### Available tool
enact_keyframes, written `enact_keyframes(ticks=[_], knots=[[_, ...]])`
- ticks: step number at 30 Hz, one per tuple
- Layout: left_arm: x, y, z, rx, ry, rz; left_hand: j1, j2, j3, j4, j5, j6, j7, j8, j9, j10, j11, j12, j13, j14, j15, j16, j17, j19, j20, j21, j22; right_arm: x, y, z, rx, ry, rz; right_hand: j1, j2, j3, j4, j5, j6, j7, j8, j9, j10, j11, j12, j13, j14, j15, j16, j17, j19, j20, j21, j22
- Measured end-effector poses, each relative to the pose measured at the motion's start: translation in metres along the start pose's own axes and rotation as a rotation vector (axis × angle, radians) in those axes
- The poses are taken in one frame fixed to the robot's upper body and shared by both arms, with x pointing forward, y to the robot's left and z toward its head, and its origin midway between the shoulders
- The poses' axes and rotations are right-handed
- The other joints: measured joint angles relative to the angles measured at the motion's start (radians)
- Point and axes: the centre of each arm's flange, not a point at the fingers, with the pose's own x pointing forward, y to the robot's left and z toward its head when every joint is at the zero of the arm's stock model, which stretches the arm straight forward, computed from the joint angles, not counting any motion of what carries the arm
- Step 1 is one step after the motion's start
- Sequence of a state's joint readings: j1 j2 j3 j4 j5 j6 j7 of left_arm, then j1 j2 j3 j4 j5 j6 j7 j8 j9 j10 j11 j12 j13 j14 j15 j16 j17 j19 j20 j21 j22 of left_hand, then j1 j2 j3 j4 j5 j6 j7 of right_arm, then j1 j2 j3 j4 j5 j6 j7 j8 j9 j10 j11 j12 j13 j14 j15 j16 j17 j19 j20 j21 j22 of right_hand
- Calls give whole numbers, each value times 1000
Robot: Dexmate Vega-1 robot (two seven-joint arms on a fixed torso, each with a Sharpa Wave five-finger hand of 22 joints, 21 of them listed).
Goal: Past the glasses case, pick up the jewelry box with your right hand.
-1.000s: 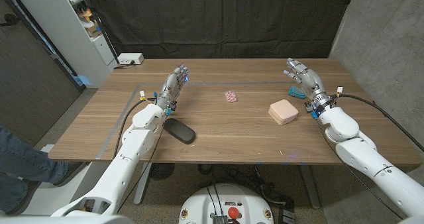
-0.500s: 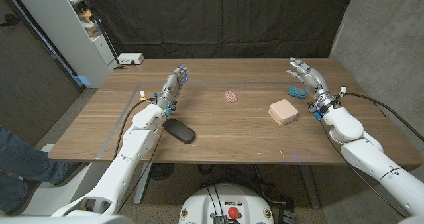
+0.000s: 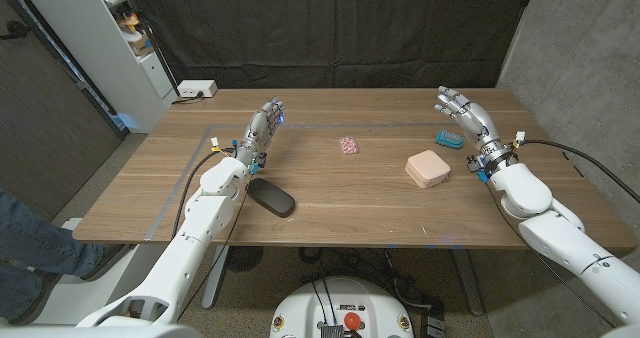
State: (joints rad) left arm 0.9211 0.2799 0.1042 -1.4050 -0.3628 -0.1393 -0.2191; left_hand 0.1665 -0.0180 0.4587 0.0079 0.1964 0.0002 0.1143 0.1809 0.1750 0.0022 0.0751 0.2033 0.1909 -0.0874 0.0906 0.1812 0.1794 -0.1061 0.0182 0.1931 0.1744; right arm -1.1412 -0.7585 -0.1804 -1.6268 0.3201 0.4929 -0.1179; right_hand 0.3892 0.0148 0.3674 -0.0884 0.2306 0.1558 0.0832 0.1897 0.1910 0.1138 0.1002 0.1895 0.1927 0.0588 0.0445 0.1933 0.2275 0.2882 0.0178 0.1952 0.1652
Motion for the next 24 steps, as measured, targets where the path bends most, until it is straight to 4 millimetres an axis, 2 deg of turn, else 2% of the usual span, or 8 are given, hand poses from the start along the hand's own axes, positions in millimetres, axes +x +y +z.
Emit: enact_keyframes(ticks=[7,16,24], knots=[[1,0,1,1,-1,-2,0,0,0,0,0,0,0,0,0,0,0,0,0,0,0,0,0,-5,5,0,0,-3,-1,5,-50,-10,3,1,1,0,-6,0,3,-3,0,0,0,0,0,0,0,0,0,0,-7,7,0,0],[0,1,1,1,-3,-4,5,5,4,-4,-6,0,0,0,0,0,0,0,0,0,0,0,0,-2,9,0,0,-6,-4,11,-109,-26,8,12,-10,0,-6,0,3,-3,0,0,-5,-5,0,0,-4,-4,0,-5,-13,2,-8,0],[1,2,3,5,-6,-5,5,5,4,-4,-6,0,0,0,0,0,0,0,3,0,0,0,0,-2,9,0,0,-7,-4,16,-151,-36,13,12,-10,0,-14,0,0,-7,0,0,-7,-4,0,0,-9,2,0,-5,-13,2,-8,0]])
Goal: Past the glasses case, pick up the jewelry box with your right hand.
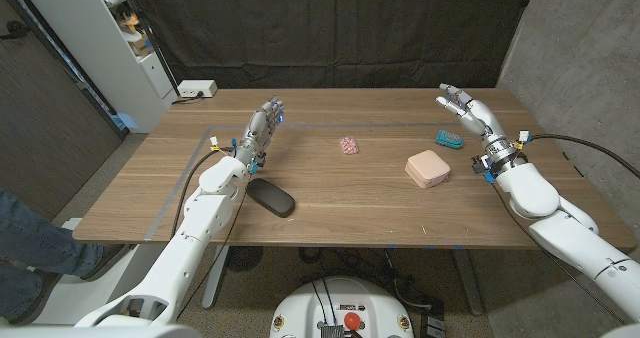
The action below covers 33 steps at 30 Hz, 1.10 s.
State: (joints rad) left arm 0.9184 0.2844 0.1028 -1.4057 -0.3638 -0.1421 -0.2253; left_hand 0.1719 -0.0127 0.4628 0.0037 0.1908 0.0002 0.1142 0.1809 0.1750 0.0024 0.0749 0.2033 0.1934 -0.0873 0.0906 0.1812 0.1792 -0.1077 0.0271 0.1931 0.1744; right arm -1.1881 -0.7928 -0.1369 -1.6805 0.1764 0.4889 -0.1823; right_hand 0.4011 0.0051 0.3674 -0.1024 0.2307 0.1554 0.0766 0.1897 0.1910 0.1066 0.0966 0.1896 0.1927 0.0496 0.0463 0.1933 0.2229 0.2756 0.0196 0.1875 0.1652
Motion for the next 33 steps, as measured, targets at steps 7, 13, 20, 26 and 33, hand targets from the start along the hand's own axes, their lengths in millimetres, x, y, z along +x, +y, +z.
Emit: enact_keyframes(ticks=[7,13,20,26,33], knots=[[0,0,1,3,-1,-2,-4,4,-2,-2,0,0,0,0,0,0,0,0,0,0,0,0,0,0,0,0,0,-1,-1,3,-32,-6,4,0,0,0,0,0,0,0,0,0,0,0,0,0,0,0,0,-4,-4,4,0,0],[0,0,1,4,3,-3,-4,4,-3,-2,0,0,0,0,0,0,0,0,0,0,0,0,0,0,0,0,0,-3,-3,7,-63,-12,5,0,0,0,0,0,0,0,0,0,0,0,0,0,0,0,0,-5,-7,7,0,0],[2,-1,2,6,3,-6,-4,4,-6,-5,0,0,0,0,0,0,0,0,0,0,0,0,0,0,0,0,0,-5,-5,11,-92,-17,5,0,0,0,0,0,0,0,0,0,0,0,0,-2,0,0,0,-5,-13,2,0,0],[3,-2,2,6,4,-8,-4,4,-7,-7,0,0,0,0,0,0,0,0,0,0,0,0,0,0,0,0,0,-7,-6,13,-113,-21,7,0,0,0,0,0,0,0,0,0,0,0,0,-2,0,0,0,-5,-13,2,0,0],[4,-2,1,5,5,-8,-4,4,-7,-7,0,0,0,0,0,0,0,0,0,0,0,0,0,0,0,0,0,-8,-6,15,-131,-24,10,5,5,0,0,0,0,0,0,0,0,0,0,-2,0,0,0,-5,-13,2,0,0]])
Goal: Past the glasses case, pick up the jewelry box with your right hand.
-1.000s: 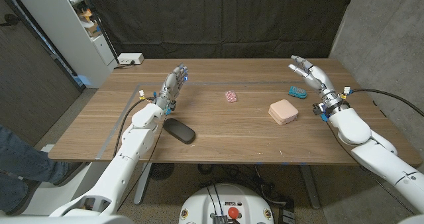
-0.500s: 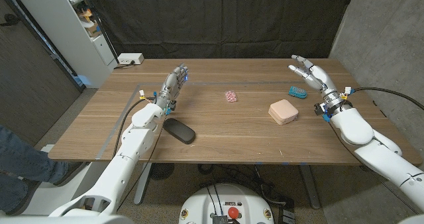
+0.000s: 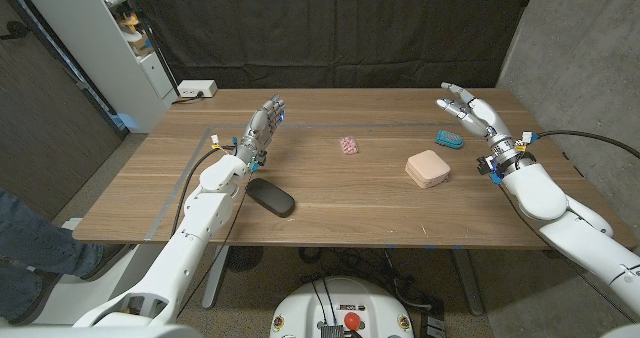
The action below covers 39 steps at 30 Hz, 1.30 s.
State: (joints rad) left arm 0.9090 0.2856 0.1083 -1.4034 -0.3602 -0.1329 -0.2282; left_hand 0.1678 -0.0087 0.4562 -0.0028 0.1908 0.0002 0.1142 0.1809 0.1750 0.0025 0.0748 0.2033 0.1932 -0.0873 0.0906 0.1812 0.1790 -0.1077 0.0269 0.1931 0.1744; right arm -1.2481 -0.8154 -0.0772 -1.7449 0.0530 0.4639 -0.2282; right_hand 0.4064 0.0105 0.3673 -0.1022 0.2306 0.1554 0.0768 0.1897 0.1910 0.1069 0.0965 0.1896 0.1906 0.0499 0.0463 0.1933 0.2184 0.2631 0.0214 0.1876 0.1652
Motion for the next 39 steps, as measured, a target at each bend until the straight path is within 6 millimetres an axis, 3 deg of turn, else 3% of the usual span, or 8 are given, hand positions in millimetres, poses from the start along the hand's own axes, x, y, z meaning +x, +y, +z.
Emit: enact_keyframes(ticks=[39], knots=[[1,0,4,-8,-10,-3,0,0,-4,-4,0,0,0,0,0,0,0,0,0,0,0,0,0,-4,4,0,0,-9,-6,8,-128,-18,13,3,-3,3,-11,0,-4,-4,0,0,-14,-7,0,0,-11,-11,0,-5,-15,0,0,0]])
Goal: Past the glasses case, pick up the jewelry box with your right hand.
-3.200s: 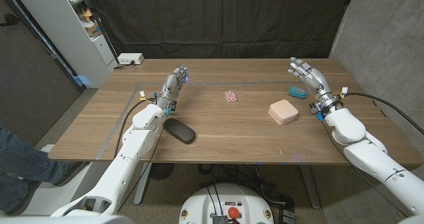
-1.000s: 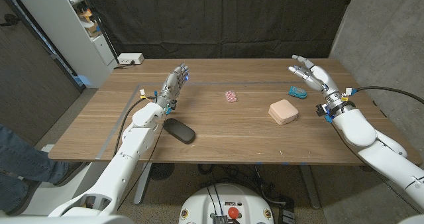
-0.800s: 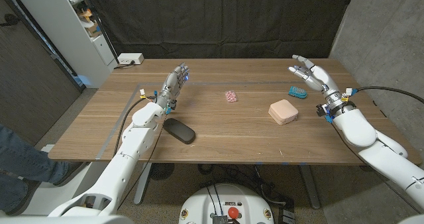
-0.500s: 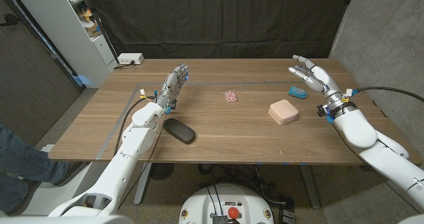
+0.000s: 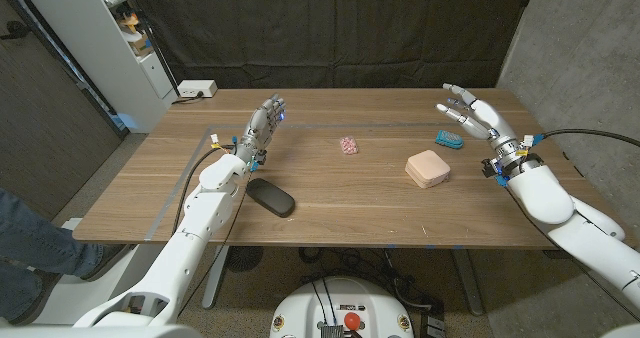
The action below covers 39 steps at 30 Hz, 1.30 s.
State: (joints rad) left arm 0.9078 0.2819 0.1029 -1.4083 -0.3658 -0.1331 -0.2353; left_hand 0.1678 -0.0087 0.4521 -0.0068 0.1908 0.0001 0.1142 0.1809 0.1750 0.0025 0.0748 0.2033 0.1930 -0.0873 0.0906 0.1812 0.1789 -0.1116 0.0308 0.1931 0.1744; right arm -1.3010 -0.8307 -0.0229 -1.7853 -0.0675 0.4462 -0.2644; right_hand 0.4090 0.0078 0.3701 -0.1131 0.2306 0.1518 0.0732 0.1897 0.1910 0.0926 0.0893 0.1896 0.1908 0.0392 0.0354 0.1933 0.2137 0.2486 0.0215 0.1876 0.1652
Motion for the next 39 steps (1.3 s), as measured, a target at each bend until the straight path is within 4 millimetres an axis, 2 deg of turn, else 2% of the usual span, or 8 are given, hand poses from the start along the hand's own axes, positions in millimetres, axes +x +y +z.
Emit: enact_keyframes(ticks=[32,39], knots=[[-2,1,-1,0,11,9,0,8,-3,-3,0,2,2,0,0,0,0,0,0,0,0,0,0,-2,2,0,0,-3,1,8,-166,-20,66,20,-20,-5,-20,8,-11,-11,0,0,-7,-7,0,0,-7,-7,0,-9,-18,-4,0,0],[-2,1,-2,-1,13,12,0,8,-3,-3,0,5,5,0,0,0,0,4,0,0,0,0,0,-2,2,0,0,-3,2,9,-194,-20,78,26,-26,-1,-24,8,-11,-11,0,0,-7,-7,0,0,-7,-7,0,-9,-25,3,0,0]])
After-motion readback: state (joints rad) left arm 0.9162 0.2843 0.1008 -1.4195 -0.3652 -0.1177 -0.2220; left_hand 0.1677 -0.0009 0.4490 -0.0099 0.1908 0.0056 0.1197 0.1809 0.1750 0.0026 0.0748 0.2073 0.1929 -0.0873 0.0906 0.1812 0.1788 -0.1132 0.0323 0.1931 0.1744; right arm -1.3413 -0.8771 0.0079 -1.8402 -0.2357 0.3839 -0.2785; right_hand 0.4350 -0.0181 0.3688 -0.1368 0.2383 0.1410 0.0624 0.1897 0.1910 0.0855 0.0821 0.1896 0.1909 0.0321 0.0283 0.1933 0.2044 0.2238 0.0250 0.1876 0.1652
